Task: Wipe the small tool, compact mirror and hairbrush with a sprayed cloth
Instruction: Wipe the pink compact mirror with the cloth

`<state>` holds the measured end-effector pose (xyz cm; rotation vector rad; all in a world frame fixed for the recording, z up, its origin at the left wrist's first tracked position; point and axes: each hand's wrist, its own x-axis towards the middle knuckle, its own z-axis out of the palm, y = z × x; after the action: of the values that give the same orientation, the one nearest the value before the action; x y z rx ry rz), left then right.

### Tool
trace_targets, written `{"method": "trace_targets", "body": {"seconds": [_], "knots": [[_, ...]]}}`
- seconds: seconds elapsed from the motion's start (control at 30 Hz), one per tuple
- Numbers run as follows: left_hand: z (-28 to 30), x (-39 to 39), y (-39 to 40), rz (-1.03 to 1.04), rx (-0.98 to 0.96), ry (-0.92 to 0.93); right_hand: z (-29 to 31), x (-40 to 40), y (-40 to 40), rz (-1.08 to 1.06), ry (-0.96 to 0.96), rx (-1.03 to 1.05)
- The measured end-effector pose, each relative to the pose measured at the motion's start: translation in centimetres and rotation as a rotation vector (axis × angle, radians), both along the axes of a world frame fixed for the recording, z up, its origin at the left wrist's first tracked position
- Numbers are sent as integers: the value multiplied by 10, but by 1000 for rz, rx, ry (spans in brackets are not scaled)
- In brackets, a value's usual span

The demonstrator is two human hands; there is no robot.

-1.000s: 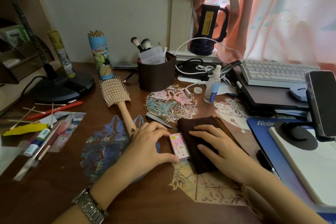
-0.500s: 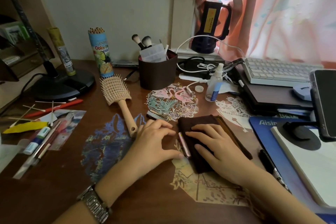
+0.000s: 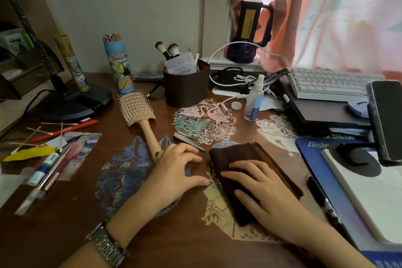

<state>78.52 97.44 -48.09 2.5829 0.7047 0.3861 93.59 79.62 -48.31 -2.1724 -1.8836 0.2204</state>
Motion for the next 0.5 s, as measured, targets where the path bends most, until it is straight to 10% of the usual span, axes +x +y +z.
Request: {"method": "trace_targets", "body": {"seconds": [0.5], "knots": [[-5, 16, -14, -60, -10, 28, -2, 19, -15, -87, 47, 41]]}}
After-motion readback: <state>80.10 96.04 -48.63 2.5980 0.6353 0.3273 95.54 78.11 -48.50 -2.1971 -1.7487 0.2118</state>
